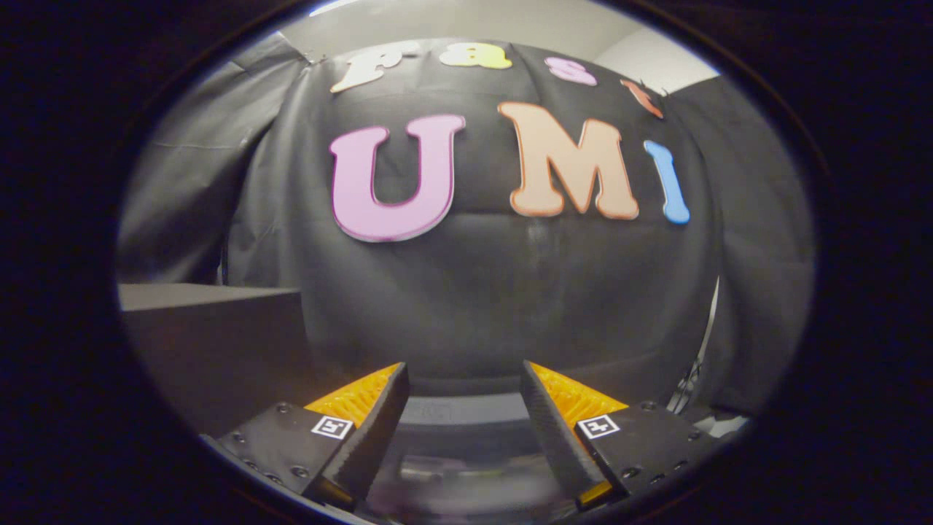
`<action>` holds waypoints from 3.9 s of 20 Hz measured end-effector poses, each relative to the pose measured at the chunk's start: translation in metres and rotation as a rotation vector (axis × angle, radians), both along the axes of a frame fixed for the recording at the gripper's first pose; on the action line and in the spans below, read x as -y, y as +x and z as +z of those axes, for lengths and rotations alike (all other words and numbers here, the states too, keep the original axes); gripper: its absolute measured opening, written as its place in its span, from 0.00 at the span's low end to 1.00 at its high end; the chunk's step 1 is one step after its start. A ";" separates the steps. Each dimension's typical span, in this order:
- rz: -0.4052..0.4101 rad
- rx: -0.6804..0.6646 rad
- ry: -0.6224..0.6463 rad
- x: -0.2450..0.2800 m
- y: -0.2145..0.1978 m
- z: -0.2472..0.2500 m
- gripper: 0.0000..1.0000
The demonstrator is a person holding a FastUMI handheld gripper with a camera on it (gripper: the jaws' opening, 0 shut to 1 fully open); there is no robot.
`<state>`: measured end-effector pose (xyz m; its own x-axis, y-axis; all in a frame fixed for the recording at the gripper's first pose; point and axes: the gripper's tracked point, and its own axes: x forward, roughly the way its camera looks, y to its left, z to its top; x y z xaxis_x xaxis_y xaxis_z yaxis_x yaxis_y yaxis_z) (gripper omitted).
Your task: Put the clothes into the washing machine and then close the washing machine lid.
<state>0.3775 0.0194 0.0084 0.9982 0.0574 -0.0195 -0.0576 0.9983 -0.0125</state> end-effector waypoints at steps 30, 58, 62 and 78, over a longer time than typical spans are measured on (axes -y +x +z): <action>0.018 -0.064 -0.062 0.001 -0.129 -0.007 0.95; 0.162 0.125 0.073 -0.004 -0.218 0.031 0.97; 0.178 0.106 0.061 -0.006 -0.216 0.020 0.97; 0.138 0.147 0.076 0.015 -0.225 0.031 0.97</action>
